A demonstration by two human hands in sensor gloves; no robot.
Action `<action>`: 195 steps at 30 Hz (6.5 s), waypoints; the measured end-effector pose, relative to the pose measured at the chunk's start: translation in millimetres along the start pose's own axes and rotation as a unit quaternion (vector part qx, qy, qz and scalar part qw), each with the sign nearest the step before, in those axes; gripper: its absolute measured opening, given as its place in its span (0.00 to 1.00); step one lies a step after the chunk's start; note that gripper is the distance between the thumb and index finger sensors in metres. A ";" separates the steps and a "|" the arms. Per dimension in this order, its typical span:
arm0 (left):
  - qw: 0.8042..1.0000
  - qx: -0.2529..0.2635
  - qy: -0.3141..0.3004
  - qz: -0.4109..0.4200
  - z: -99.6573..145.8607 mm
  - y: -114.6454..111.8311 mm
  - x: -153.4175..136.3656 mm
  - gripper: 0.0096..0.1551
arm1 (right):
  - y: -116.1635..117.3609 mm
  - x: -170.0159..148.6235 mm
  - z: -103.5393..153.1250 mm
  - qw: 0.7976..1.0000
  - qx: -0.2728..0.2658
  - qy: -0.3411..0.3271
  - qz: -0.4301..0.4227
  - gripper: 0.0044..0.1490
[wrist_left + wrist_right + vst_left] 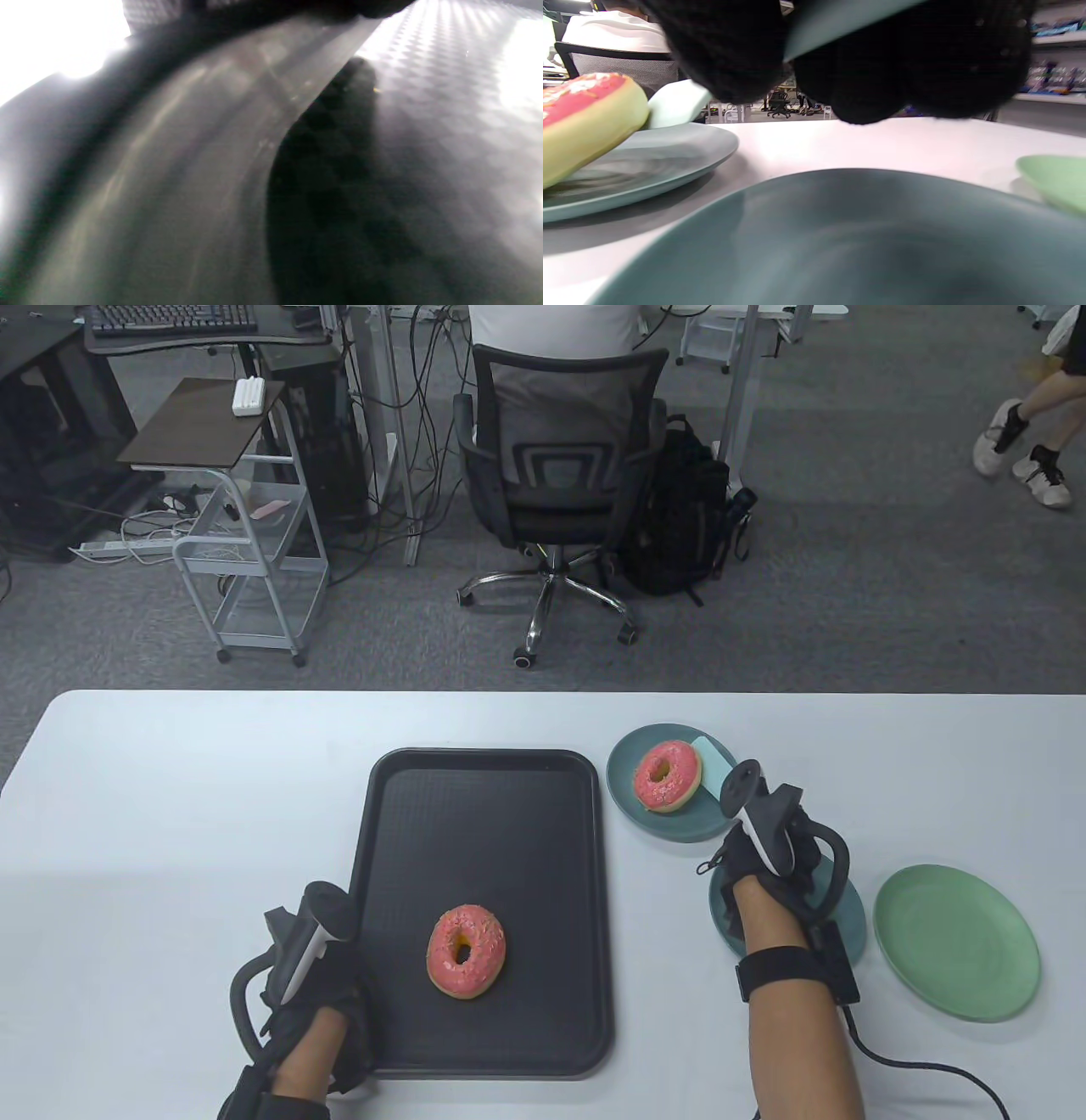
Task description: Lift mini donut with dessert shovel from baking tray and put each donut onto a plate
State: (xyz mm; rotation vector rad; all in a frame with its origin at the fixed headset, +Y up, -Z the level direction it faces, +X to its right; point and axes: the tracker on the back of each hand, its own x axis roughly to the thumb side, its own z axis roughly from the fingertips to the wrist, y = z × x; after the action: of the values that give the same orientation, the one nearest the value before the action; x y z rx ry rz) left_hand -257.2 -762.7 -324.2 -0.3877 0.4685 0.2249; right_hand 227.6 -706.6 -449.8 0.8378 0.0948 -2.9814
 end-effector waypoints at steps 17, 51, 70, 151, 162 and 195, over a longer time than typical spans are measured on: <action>1.000 -0.002 -0.001 0.003 -0.1 -0.3 0.3 0.33 | -26.0 -19.0 11.3 0.997 -0.024 -0.042 -0.052 0.36; 0.999 -0.008 -0.007 0.039 -3.4 0.3 -10.3 0.32 | -2.2 24.1 171.9 0.906 0.118 -0.407 -0.001 0.34; 0.998 -0.009 -0.009 0.064 -6.0 1.4 -14.4 0.32 | 15.3 83.2 192.8 0.889 0.140 -0.434 -0.040 0.35; 0.994 -0.036 -0.011 0.102 -10.2 0.5 -21.1 0.33 | -19.0 -16.5 139.7 0.941 0.065 -0.301 -0.138 0.35; 0.995 -0.032 -0.012 0.096 -9.5 -0.4 -19.9 0.33 | -18.1 -136.9 110.2 0.978 0.059 -0.153 -0.129 0.36; 0.995 -0.037 -0.015 0.096 -9.4 -2.2 -20.5 0.33 | 7.6 -169.0 91.7 0.994 0.065 -0.069 -0.051 0.35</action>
State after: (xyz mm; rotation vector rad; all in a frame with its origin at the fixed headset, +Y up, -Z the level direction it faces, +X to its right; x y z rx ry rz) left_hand -278.1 -771.1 -321.5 -0.4112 0.4687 0.4344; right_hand 324.6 -716.3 -283.8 0.6518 -0.0635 -3.1596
